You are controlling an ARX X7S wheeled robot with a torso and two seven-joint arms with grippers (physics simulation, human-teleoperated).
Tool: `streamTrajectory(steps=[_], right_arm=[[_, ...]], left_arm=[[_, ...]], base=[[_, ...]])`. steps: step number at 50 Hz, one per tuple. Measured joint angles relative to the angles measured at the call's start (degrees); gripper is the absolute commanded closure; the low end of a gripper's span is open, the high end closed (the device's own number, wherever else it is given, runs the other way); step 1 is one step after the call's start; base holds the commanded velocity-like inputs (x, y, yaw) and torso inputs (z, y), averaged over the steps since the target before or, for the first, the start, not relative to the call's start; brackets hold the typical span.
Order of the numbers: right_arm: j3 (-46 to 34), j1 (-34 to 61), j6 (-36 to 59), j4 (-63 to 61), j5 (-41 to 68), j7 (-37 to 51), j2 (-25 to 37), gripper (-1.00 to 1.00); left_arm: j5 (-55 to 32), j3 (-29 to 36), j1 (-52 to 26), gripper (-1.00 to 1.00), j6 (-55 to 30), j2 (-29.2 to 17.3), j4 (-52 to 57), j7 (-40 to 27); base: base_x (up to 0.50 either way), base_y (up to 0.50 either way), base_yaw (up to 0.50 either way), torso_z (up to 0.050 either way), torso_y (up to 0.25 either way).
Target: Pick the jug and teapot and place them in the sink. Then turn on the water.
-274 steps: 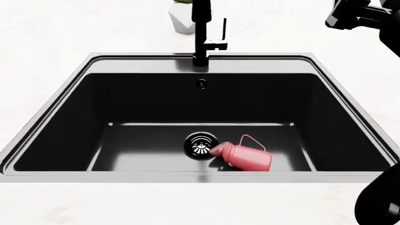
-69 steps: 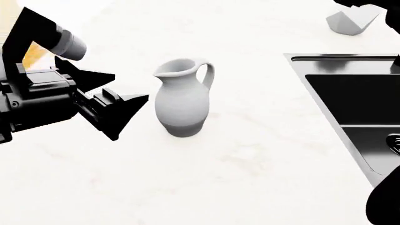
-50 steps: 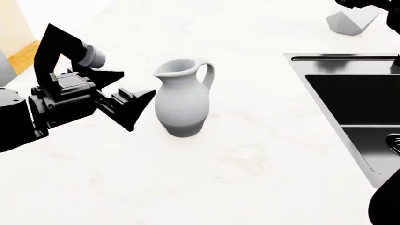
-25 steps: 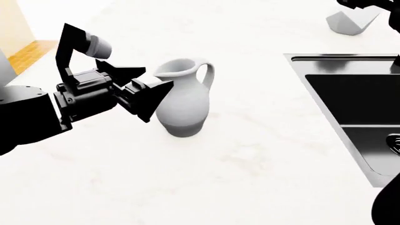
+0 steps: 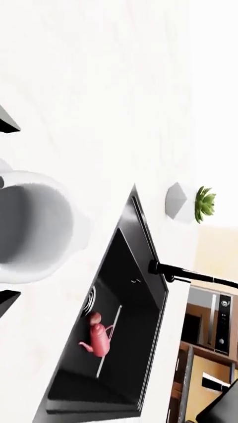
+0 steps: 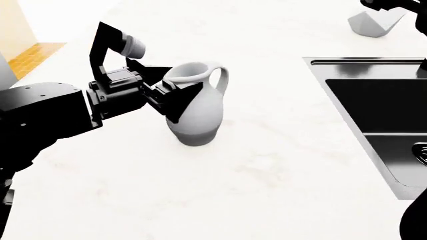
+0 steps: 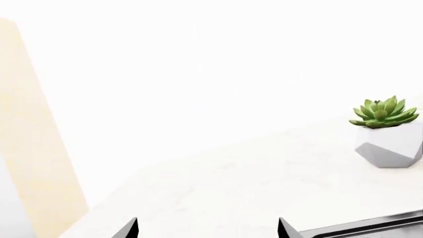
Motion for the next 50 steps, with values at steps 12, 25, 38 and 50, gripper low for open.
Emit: streamTrajectory(steps=[12,25,38,50], right_arm=[[-0.24,-0.32,-0.51,0.24,0.26,0.05,0.38,-1.00],[0.00,-0.66,-0.67,0.60,0.88,0.22,1.23,-1.00],[-1.44,1.31,-0.87,0.49,0.74,1.86,0.52,-1.00],[-1.84,3.12,-0.18,0.29,1.65,3.44,0.72,-1.00]], left_arm=[[4.29,3.20,-1.25,1.00,3.27,4.68,-6.32,5.00],[7.57,3.91,-2.57,1.00,5.13,6.65,-9.30,6.75],[4.62,3.68,-4.28,1.00,1.25,4.68,-4.83,2.86],[2.71,2.07,-9.10,1.00,-1.19,3.65,-3.52,-0.04]], base=[[0.00,0.00,0.00,0.000,0.000],[0.00,0.00,0.00,0.000,0.000],[0.00,0.00,0.00,0.000,0.000],[0.00,0.00,0.00,0.000,0.002]])
